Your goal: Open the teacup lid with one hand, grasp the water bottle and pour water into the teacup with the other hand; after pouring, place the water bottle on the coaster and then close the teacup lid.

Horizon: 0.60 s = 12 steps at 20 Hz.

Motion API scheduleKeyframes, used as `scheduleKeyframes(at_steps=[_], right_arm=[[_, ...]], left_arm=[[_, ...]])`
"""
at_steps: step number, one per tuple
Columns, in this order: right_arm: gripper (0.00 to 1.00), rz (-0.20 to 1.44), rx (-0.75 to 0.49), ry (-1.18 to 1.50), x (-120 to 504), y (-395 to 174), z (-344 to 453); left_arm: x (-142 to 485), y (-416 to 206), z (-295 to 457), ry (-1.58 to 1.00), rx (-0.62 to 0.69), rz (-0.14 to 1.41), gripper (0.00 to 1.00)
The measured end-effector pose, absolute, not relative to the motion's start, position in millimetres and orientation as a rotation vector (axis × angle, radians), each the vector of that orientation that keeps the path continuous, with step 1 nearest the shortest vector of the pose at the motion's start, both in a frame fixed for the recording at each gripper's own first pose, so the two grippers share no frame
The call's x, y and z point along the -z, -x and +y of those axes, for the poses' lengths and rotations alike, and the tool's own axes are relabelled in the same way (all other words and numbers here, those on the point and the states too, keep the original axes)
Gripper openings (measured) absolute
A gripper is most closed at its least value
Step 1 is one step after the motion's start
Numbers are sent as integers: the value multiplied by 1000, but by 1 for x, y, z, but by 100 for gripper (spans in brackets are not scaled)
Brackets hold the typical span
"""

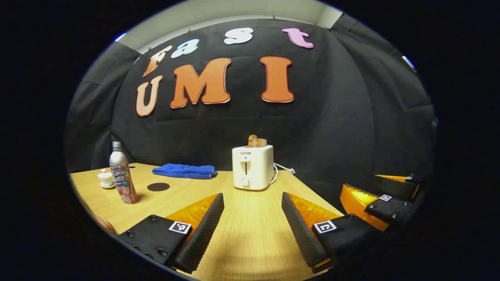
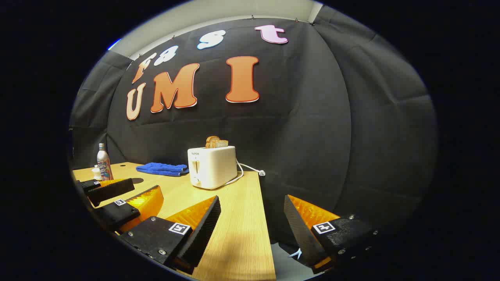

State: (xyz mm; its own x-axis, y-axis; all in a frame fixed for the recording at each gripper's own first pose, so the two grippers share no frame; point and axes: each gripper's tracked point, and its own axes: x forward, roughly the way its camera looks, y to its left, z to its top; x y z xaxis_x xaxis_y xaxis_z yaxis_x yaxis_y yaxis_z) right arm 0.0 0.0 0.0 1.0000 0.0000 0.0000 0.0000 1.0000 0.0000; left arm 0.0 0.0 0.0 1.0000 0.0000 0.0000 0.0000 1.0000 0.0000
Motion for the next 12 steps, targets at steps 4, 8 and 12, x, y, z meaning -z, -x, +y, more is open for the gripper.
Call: scheduleKeyframes(at_steps=[4,8,12], right_arm=[[98,0,0,0,0,0,0],[98,1,0,0,0,0,0],[98,-14,-6,-1,-2,-2,0]], left_arm=[[0,0,0,0,0,0,98],[1,-1,0,-4,2,1,98],[-1,-8,-1,0,3,-4,98]])
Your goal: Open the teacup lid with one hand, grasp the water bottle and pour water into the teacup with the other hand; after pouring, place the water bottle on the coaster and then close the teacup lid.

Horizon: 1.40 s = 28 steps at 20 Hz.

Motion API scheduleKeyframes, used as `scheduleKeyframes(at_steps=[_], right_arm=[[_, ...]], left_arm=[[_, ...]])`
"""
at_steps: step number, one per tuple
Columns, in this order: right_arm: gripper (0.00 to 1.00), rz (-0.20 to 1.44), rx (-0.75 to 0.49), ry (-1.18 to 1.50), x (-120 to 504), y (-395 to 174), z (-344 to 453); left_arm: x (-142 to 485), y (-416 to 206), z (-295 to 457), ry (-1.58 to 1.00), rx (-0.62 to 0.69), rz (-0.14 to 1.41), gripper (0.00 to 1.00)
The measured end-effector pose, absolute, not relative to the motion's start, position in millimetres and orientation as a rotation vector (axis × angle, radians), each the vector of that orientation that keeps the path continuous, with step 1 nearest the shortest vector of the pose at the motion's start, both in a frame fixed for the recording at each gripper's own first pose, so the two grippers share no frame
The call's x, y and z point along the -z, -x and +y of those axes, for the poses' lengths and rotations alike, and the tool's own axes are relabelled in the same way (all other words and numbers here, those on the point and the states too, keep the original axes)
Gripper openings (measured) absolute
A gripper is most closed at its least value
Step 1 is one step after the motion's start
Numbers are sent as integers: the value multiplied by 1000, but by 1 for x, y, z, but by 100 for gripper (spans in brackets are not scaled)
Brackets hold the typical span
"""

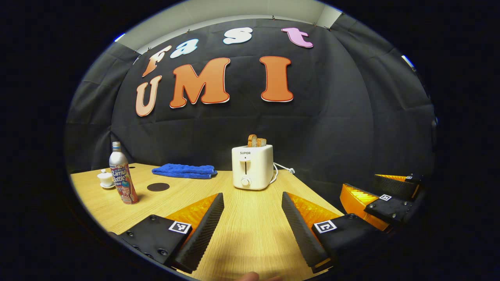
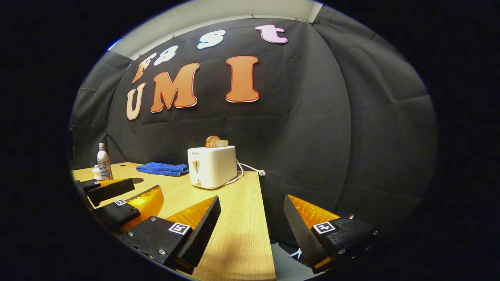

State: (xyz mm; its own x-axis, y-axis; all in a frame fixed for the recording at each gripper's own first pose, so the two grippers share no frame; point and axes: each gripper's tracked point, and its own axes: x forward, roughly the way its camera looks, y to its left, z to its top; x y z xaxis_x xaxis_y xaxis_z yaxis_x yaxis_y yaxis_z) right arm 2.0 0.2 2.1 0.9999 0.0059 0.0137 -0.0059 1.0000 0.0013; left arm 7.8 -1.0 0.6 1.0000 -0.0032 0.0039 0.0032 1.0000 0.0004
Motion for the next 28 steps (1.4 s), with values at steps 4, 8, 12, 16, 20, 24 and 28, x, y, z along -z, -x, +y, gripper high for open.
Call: scheduleKeyframes(at_steps=[4,8,12,16,20,24,28], right_arm=[[98,-65,33,-74,-22,-55,-17],[98,-208,267,1,-85,-65,-68],[96,-196,327,27,-136,1,-24],[96,-255,379,129,-167,45,54],[90,-283,289,137,-176,63,167],[94,-253,185,140,-163,49,249],[94,-244,103,190,-161,34,313]], left_arm=[[-23,-57,19,46,-41,-78,99],[-77,-92,76,90,-64,-207,100],[-136,-73,156,148,42,-291,100],[-179,-34,246,103,32,-387,96],[-191,-13,338,83,21,-397,95],[-175,-18,445,32,-97,-328,94],[-157,-30,508,17,-109,-233,95]])
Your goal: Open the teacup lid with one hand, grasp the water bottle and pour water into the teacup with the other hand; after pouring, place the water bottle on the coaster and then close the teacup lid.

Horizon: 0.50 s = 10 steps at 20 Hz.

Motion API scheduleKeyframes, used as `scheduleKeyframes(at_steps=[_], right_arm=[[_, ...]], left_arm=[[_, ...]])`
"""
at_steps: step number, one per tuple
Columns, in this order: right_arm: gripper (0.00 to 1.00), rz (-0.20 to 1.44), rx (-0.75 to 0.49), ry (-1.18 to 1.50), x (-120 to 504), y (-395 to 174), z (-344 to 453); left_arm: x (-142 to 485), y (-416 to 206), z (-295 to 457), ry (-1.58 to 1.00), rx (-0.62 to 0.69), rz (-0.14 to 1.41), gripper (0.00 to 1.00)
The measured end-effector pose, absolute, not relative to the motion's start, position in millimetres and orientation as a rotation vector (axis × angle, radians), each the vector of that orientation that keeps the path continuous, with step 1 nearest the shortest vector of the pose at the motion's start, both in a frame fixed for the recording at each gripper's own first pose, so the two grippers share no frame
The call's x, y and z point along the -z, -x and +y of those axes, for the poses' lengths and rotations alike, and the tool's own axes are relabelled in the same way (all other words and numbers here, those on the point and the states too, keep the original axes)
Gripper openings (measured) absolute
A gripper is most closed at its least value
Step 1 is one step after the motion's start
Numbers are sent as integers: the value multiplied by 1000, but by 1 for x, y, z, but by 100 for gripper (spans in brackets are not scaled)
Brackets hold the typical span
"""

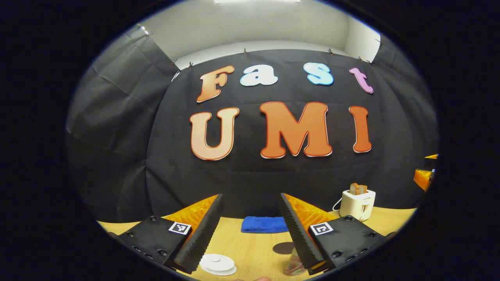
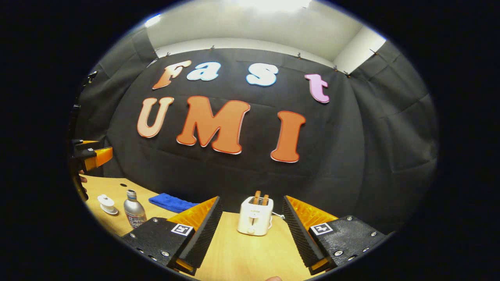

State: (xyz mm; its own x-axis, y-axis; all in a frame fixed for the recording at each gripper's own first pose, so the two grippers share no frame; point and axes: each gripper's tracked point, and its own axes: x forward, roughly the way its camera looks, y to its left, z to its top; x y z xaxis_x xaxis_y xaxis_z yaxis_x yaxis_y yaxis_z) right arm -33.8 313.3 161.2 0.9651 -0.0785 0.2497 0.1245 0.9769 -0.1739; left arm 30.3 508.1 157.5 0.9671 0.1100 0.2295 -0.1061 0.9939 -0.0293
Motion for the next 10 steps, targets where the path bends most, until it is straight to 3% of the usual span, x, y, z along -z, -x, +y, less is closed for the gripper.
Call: scheduleKeyframes(at_steps=[5,10], right_arm=[[91,-221,-9,193,-154,23,373],[95,-184,-65,163,-143,13,405]], left_arm=[[-151,-31,552,3,-128,-190,95],[-130,-34,562,-42,-92,-135,96]])
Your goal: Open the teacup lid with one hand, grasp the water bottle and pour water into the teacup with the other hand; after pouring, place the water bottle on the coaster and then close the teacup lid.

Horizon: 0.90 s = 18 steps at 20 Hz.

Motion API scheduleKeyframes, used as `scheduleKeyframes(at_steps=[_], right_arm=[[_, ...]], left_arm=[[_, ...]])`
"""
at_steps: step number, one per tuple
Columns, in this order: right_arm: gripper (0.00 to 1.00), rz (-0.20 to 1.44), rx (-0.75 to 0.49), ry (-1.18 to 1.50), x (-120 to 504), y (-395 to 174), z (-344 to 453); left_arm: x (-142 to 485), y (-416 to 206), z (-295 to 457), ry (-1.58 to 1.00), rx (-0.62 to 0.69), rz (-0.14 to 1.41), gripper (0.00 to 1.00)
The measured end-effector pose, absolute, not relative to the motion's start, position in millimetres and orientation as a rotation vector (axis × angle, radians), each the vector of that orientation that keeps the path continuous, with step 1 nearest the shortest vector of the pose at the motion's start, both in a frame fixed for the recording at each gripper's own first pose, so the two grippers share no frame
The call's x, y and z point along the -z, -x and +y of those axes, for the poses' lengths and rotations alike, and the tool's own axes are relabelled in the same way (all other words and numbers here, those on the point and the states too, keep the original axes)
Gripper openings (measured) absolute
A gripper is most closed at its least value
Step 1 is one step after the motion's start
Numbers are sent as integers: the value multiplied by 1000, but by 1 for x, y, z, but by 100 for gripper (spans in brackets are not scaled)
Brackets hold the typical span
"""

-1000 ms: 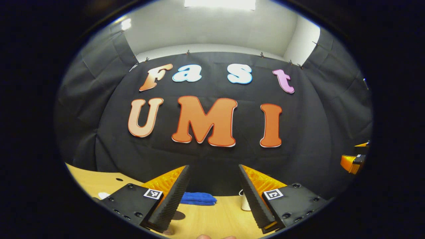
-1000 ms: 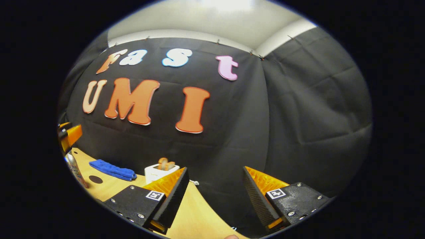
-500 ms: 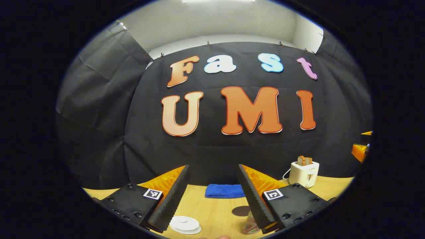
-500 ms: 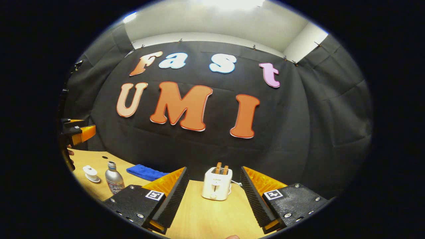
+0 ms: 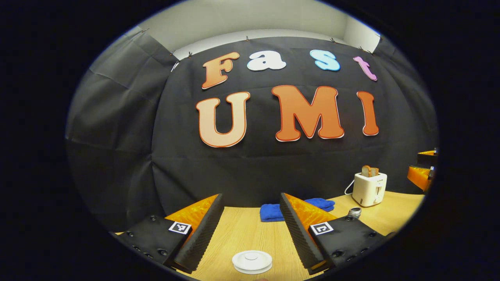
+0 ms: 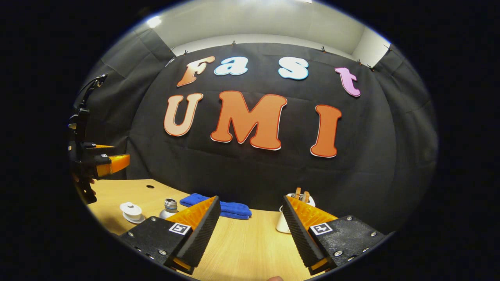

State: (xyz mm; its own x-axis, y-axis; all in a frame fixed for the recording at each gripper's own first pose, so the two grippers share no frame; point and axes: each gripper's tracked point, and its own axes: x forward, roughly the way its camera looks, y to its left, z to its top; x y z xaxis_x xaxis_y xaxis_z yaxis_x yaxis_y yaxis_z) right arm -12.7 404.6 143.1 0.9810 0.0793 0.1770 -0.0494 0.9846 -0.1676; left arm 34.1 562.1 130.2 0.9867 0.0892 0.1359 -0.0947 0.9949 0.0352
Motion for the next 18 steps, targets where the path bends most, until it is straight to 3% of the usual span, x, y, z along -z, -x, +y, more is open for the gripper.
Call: scheduleKeyframes(at_steps=[18], right_arm=[[98,-42,-298,168,-63,-15,501]], left_arm=[[-21,-60,581,-80,-8,107,94]])
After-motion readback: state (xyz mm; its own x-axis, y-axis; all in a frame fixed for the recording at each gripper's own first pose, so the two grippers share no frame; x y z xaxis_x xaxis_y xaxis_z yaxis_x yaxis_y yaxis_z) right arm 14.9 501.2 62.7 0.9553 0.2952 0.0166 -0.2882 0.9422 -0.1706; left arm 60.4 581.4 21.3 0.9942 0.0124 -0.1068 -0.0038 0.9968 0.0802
